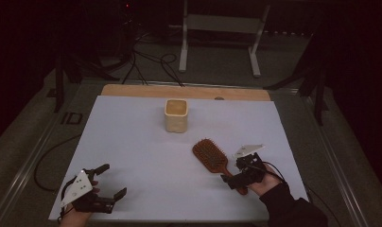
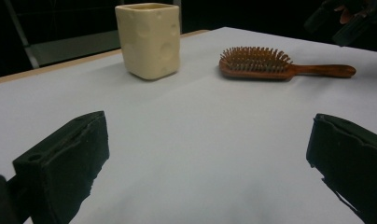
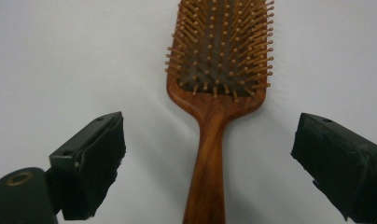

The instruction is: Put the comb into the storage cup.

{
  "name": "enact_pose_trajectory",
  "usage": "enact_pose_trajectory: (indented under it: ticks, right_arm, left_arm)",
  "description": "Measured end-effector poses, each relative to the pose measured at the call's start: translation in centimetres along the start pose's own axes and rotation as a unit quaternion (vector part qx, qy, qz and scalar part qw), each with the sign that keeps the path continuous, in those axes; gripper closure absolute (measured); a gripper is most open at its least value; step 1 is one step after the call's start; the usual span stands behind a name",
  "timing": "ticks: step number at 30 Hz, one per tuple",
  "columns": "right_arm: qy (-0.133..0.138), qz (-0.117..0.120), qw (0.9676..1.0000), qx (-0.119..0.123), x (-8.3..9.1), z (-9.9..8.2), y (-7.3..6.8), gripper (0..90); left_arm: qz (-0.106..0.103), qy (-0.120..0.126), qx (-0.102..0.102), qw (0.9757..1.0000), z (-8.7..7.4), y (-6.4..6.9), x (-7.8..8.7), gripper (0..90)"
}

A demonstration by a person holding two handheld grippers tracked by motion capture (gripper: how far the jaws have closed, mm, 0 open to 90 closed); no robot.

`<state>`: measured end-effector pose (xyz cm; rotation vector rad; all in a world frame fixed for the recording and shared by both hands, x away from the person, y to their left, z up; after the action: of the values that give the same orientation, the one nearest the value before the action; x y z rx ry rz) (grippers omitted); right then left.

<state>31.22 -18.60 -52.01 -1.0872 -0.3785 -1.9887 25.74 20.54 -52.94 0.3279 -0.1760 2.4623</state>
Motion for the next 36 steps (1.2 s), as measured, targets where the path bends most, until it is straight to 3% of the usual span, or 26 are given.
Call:
enact_pose_trajectory:
  ticks: [1, 6, 8, 11, 18, 22, 25, 29, 36]
  right_arm:
    - [-0.006, -0.012, 0.9999, 0.005, -0.4, 0.0, 0.1, 9.2]
    - [-0.018, -0.032, 0.9992, 0.014, -1.4, -0.1, 0.4, 9.5]
    - [-0.034, -0.017, 0.9993, -0.004, -1.9, -0.3, 0.5, 12.7]
    - [-0.039, -0.041, 0.9983, 0.010, -2.3, -0.3, 0.8, 13.7]
    - [-0.072, -0.026, 0.9971, -0.005, -3.5, -0.5, 1.2, 16.4]
    - [-0.090, -0.026, 0.9955, -0.012, -4.1, -0.6, 1.1, 10.1]
    - [-0.095, -0.029, 0.9949, -0.016, -4.2, -0.5, 1.0, 10.2]
    - [-0.118, -0.017, 0.9927, -0.021, -4.6, -0.6, 0.8, 19.8]
    - [-0.151, -0.027, 0.9880, -0.021, -4.9, -0.8, 1.0, 32.7]
  left_arm:
    - [0.000, 0.000, 0.000, 1.0000, 0.0, 0.0, 0.0, 0.0]
    - [0.000, 0.000, 0.000, 1.0000, 0.0, 0.0, 0.0, 0.0]
    - [0.001, 0.001, -0.001, 1.0000, 0.0, 0.0, 0.0, 0.0]
    - [0.000, 0.000, -0.002, 1.0000, 0.0, 0.0, 0.0, 0.0]
    - [0.000, 0.001, 0.001, 1.0000, 0.0, 0.0, 0.0, 0.0]
    - [0.000, 0.001, -0.001, 1.0000, 0.0, 0.0, 0.1, 0.0]
    - [0.000, 0.000, -0.001, 1.0000, 0.0, 0.0, 0.1, 0.0]
    - [0.000, 0.001, 0.001, 1.0000, 0.1, 0.0, 0.1, 0.0]
    - [0.001, 0.000, 0.001, 1.0000, 0.0, 0.0, 0.1, 0.0]
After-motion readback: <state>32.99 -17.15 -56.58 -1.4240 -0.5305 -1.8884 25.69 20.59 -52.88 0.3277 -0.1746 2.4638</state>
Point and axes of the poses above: each handheld gripper's, and its own axes: x roughly backward along the jaws, z roughly out of its top, y roughly to its right, the point moved 8 cm from there along -x, roughly forward along the jaws, and after that the axes turned 9 degrees about z, right-handed, at the moved point
